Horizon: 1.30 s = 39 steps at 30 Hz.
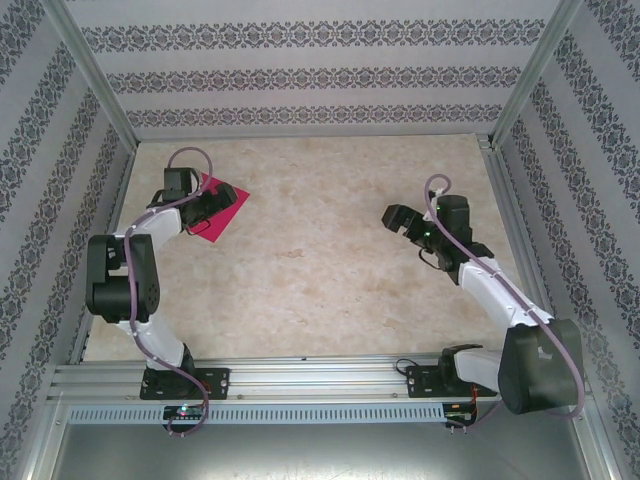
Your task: Fold a paper plane with a square sheet of paper (pick it up from the middle)
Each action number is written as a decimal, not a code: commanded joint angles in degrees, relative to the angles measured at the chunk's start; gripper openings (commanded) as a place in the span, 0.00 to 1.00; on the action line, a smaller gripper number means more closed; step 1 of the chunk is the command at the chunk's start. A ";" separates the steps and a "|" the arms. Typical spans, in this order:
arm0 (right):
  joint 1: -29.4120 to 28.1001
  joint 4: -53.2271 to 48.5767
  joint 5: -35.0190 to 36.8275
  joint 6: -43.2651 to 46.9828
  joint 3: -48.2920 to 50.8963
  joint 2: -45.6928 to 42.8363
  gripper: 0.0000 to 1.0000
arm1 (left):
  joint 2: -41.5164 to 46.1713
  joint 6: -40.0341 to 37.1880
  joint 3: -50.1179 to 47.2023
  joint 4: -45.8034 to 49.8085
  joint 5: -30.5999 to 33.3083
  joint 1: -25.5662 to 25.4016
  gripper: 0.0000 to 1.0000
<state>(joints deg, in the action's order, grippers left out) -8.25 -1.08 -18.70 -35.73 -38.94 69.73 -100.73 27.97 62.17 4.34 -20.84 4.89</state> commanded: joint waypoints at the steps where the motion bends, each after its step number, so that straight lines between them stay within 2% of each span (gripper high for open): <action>1: -2.88 -1.05 -2.13 -2.07 -2.27 1.24 0.98 | -2.90 1.16 3.64 3.77 -2.76 0.32 1.00; 6: -5.80 -0.16 -0.84 -3.02 -3.66 3.03 0.98 | -7.15 1.36 6.99 8.40 -1.14 0.34 1.00; 10: -7.10 -0.06 0.24 -4.35 -4.73 4.81 0.98 | -8.17 2.68 5.80 9.66 -0.82 0.15 1.00; 14: -8.07 0.36 0.92 -5.39 -5.49 7.34 0.98 | -8.50 4.69 3.56 10.51 -1.97 0.04 0.99; 19: -8.93 0.37 1.80 -7.13 -6.32 10.41 0.98 | -8.05 8.10 -0.36 9.94 -4.41 -2.40 0.97; 22: -9.25 -0.17 1.66 -7.94 -6.99 11.99 0.98 | -6.52 13.64 -4.81 6.50 -5.95 -4.48 0.97; 26: -10.24 -0.67 1.71 -8.01 -7.87 13.81 0.98 | -4.84 24.27 -11.03 -2.10 -7.99 -10.36 0.97; 33: -11.18 -2.90 2.91 -9.16 -9.31 15.88 0.98 | -5.25 40.32 -14.45 -14.34 -3.02 -24.93 0.97; 36: -11.48 -4.07 4.28 -9.39 -8.66 15.42 0.98 | -5.96 45.12 -14.88 -18.97 -1.68 -28.89 0.96; 39: -11.55 -3.84 3.74 -9.53 -7.52 14.80 0.98 | -5.63 46.43 -13.76 -19.90 -0.32 -31.56 0.96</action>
<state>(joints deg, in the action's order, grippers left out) -19.29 -3.70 -15.94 -44.45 -46.74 85.12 -103.46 67.33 50.22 -17.45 -23.07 -24.43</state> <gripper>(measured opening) 0.976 0.960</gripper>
